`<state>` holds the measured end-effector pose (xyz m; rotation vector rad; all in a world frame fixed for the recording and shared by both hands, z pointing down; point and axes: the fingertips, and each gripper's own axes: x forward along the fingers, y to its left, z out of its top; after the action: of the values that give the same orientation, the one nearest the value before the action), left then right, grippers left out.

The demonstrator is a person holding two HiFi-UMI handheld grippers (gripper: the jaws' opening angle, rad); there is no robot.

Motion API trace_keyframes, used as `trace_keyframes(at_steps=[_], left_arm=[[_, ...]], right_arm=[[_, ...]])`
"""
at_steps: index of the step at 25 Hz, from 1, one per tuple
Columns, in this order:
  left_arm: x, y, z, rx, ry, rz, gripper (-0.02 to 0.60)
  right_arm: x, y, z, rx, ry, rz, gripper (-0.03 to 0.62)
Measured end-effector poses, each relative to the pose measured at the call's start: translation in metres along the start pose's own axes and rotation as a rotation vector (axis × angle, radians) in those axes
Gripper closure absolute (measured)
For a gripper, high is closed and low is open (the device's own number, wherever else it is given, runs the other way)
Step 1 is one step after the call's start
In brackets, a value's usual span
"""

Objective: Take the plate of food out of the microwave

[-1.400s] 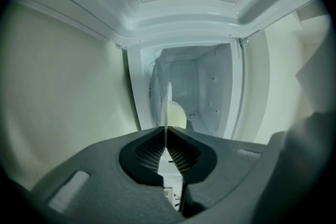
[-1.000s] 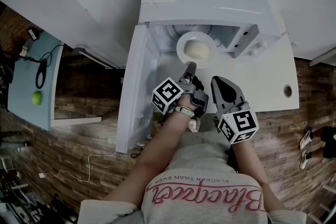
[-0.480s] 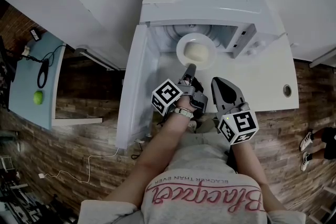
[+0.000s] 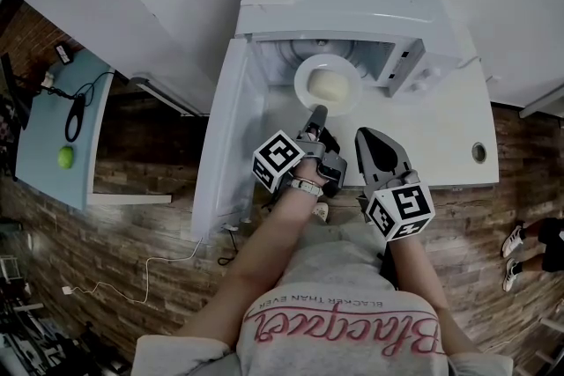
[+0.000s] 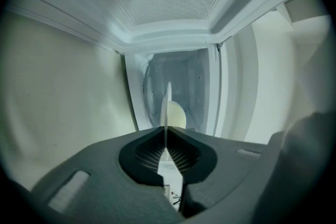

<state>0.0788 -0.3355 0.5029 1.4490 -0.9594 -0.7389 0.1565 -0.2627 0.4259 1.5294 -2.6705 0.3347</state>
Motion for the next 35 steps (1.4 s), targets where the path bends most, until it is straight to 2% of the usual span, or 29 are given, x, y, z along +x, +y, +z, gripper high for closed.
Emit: trace_keyframes(at_steps=[19, 30, 35], left_arm=[[-0.044, -0.020, -0.025, -0.015, -0.045, 0.001, 0.562], [-0.062, -0.037, -0.028, -0.017, -0.051, 0.005, 0.563], [-0.066, -0.051, -0.025, -0.006, -0.046, -0.021, 0.562]], right_arm=[[-0.043, 0.013, 0.016, -0.050, 0.013, 0.048, 0.586], [-0.047, 0.014, 0.036, -0.054, -0.019, 0.055, 0.586], [-0.043, 0.013, 0.047, -0.052, -0.046, 0.057, 0.586]])
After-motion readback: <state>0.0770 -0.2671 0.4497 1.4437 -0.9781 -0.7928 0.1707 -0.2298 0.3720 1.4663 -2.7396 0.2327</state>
